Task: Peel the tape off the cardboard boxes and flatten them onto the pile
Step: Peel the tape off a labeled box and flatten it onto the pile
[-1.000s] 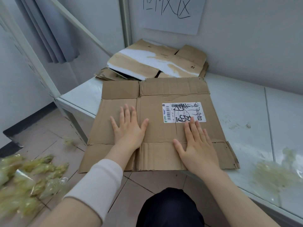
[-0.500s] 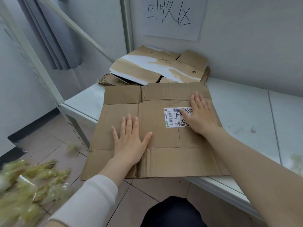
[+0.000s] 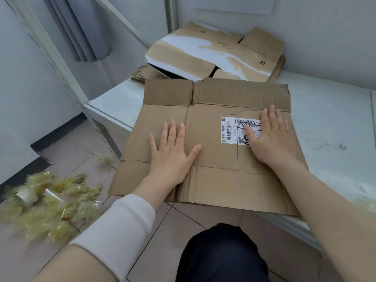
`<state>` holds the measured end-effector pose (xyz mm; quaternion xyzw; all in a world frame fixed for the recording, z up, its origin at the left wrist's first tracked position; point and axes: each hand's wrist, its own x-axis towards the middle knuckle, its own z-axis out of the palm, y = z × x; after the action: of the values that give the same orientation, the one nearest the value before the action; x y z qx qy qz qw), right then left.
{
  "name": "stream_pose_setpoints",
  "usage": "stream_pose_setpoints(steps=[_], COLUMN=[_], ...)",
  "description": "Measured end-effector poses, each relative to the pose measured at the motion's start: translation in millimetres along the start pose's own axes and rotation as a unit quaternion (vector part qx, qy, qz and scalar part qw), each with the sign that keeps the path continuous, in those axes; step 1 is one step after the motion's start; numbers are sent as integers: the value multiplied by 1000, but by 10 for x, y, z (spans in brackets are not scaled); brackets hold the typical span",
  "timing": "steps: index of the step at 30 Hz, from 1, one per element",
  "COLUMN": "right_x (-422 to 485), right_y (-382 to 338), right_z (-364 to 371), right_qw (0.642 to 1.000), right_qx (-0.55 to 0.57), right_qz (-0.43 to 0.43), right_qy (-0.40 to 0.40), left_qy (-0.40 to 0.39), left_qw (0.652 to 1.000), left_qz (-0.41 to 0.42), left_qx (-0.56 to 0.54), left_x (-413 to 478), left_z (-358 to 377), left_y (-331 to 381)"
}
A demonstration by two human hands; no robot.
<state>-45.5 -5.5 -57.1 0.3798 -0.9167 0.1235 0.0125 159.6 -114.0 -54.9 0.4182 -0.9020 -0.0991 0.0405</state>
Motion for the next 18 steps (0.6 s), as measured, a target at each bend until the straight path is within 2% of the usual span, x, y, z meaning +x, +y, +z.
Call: stream_pose_setpoints(steps=[2,4,6,7,8,10,12,13,14,15,18], right_x=[3,-1,-16,-11,-5,-5,-12,-14,-13,-7,-9], right_y=[-12,-17,-21,-21,-26,-36,-43,-49,-49,-46,-19], right_z=[-7,-25,-38,-47,-57,-86,-132,-165,-202,-233,-283], right_qw=[1000,1000,1000,1000,1000,1000,1000,999,999,998,997], right_qx=[0,-2,-3,-3,-3,-3,3,9,16,23,28], right_qz=[1,6,16,19,21,23,23,24,26,26,10], right_qy=[5,7,2,0,-4,-12,-21,-31,-42,-52,-75], left_qy=[15,60,149,193,210,178,140,139,138,126,58], left_qw=[999,985,939,900,849,705,544,481,443,432,447], left_qz=[-34,-127,-228,-277,-332,-437,-459,-449,-436,-423,-380], left_qx=[-32,-104,-210,-277,-354,-530,-688,-740,-771,-786,-808], left_x=[-65,-253,-550,-681,-782,-860,-851,-844,-845,-851,-903], left_z=[-22,-16,16,37,28,-83,-165,-174,-179,-168,-170], left_y=[16,24,31,34,49,108,164,163,144,125,102])
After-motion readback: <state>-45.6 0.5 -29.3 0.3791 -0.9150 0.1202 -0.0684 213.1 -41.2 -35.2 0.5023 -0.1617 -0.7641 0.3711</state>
